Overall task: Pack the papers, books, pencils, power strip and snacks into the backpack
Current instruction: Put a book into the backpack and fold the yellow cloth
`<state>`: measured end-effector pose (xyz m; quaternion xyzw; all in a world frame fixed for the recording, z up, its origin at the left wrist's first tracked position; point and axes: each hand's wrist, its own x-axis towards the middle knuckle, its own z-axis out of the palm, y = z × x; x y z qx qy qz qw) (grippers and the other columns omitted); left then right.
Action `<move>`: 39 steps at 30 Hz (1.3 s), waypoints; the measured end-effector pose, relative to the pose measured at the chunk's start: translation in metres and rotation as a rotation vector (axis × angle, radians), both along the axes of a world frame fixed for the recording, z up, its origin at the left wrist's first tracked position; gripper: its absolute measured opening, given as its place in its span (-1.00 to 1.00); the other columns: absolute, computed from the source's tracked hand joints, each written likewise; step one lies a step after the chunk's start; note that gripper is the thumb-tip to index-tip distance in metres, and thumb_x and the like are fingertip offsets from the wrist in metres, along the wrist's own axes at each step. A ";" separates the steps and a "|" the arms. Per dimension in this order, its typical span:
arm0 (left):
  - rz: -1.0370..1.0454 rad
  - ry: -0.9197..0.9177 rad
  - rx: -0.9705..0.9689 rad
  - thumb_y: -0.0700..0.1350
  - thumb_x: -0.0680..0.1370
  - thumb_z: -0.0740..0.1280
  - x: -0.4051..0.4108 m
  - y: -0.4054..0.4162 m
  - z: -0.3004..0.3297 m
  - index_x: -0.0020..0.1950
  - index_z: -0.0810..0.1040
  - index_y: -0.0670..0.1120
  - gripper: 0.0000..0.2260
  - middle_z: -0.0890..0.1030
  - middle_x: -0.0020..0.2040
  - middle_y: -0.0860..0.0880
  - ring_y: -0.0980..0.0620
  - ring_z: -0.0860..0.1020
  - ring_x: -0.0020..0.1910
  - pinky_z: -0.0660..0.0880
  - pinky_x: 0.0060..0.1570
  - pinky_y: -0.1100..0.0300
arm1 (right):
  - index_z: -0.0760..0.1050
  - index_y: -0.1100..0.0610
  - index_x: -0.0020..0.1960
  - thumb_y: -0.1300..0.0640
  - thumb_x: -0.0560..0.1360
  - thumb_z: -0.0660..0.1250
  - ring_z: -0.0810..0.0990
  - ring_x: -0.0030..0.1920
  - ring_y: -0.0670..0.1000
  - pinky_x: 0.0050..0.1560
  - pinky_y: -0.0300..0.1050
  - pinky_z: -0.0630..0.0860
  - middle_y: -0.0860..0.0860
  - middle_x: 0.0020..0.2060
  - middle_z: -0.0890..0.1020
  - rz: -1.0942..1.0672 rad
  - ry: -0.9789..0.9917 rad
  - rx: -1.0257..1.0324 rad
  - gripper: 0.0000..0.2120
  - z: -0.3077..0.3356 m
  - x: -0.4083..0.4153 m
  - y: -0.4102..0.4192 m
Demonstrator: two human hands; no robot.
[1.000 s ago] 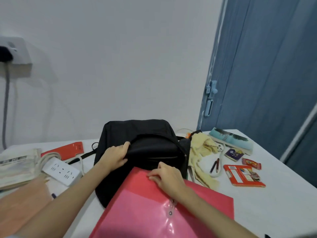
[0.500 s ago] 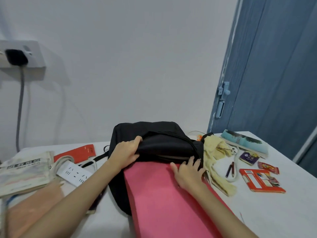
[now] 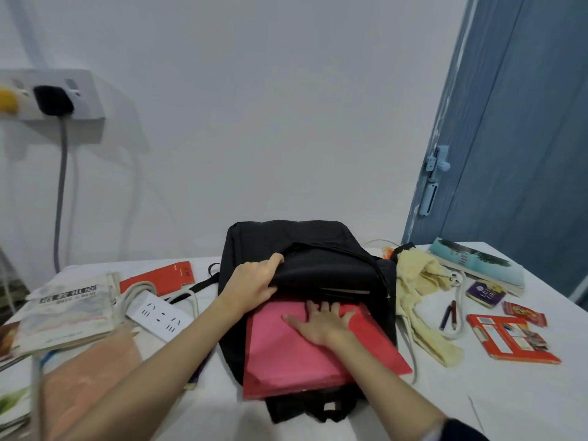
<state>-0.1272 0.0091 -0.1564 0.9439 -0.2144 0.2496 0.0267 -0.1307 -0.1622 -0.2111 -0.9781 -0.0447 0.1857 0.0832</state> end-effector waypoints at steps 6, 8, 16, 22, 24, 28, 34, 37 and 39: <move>0.081 0.136 -0.076 -0.13 0.46 0.31 -0.006 -0.001 -0.005 0.30 0.34 -0.13 -0.58 0.62 0.04 -0.10 -0.21 0.57 -0.02 0.37 -0.15 0.11 | -0.01 -0.03 0.54 -0.46 0.44 -0.02 -0.07 0.52 0.21 0.42 0.34 -0.24 0.11 0.54 0.02 0.054 0.051 0.081 -0.19 0.018 -0.007 -0.010; 0.091 0.142 -0.087 -0.13 0.47 0.31 -0.005 0.000 -0.007 0.30 0.34 -0.13 -0.58 0.62 0.05 -0.11 -0.22 0.57 -0.01 0.37 -0.14 0.10 | -0.11 -0.09 0.54 -0.48 0.40 0.00 -0.22 0.51 0.24 0.37 0.36 -0.32 0.08 0.54 -0.14 0.102 0.091 0.068 -0.15 0.018 -0.030 -0.021; 0.003 0.063 -0.155 -0.15 0.44 0.36 -0.003 -0.002 0.001 0.22 0.44 -0.16 -0.64 0.64 -0.04 -0.14 -0.25 0.60 -0.10 0.44 -0.18 0.07 | -0.14 -0.11 0.54 -0.54 0.35 -0.11 -0.19 0.52 0.19 0.38 0.33 -0.38 0.08 0.54 -0.09 0.146 -0.018 0.026 -0.12 -0.008 -0.018 -0.024; 0.154 0.051 -0.313 -0.08 0.51 0.32 0.014 -0.008 0.030 0.18 0.43 -0.03 -0.74 0.58 0.11 0.00 -0.16 0.56 0.03 0.48 -0.01 -0.04 | 0.08 -0.04 0.52 -0.36 0.48 0.10 0.02 0.52 0.13 0.46 0.19 -0.25 0.06 0.52 0.13 0.192 -0.071 0.164 -0.28 -0.006 -0.004 -0.036; 0.236 0.137 -0.253 -0.11 0.49 0.31 0.019 -0.018 0.027 0.21 0.39 0.01 -0.69 0.55 0.15 0.02 -0.12 0.55 0.06 0.44 0.02 0.02 | 0.29 0.02 0.45 -0.19 0.50 0.25 0.22 0.47 0.03 0.51 0.01 -0.02 0.03 0.44 0.32 0.198 -0.083 0.388 -0.41 -0.002 -0.008 -0.056; 0.297 0.334 0.099 -0.01 0.41 0.39 0.028 -0.043 0.007 0.39 0.22 0.02 -0.40 0.41 0.33 0.01 -0.06 0.39 0.31 0.23 0.31 -0.07 | 0.65 0.06 -0.06 0.09 0.49 0.36 0.62 -0.04 -0.08 0.07 -0.20 0.52 -0.05 -0.11 0.69 -0.076 -0.226 0.981 -0.90 0.006 -0.016 -0.101; 0.402 0.628 0.228 0.42 0.22 0.37 0.051 -0.089 -0.007 0.45 0.14 -0.10 -0.01 0.36 0.41 -0.09 -0.20 0.13 0.47 -0.03 0.40 -0.26 | 0.54 0.23 -0.06 0.24 0.55 0.25 0.58 -0.30 0.06 -0.31 -0.16 0.51 0.15 -0.21 0.61 -0.872 -0.571 1.273 -0.89 0.022 0.014 -0.229; 0.437 0.638 0.285 0.34 0.22 0.45 0.059 -0.115 0.002 0.40 0.16 -0.15 -0.03 0.33 0.41 -0.11 -0.22 0.11 0.47 0.02 0.40 -0.21 | 0.51 0.32 0.05 0.32 0.49 0.21 0.53 -0.29 0.05 -0.33 -0.19 0.46 0.17 -0.14 0.57 -1.111 -0.643 1.223 -0.82 0.026 0.046 -0.290; 0.430 0.673 0.298 0.28 0.21 0.50 0.064 -0.129 0.005 0.33 0.23 -0.14 -0.12 0.35 0.36 -0.10 -0.15 0.25 0.39 0.20 0.36 -0.07 | 0.44 0.38 0.16 0.31 0.47 0.23 0.49 -0.26 0.08 -0.29 -0.13 0.42 0.17 -0.15 0.51 -1.218 -0.630 1.175 -0.72 0.026 0.068 -0.322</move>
